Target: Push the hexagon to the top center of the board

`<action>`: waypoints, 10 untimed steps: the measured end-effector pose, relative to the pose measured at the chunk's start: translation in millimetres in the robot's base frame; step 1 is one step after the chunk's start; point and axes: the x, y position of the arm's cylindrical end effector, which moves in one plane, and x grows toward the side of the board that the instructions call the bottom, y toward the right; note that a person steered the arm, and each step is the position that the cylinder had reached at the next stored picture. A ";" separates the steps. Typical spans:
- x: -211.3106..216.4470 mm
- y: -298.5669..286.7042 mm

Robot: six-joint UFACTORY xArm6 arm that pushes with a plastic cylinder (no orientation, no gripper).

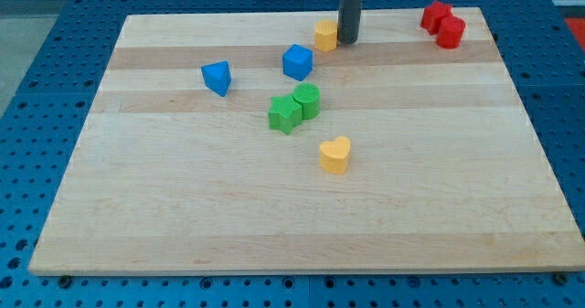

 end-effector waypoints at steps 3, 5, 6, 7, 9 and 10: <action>23.9 -13.2; 28.0 -51.1; 27.3 -53.3; 20.7 -53.3; 5.7 -53.3; 3.8 -53.3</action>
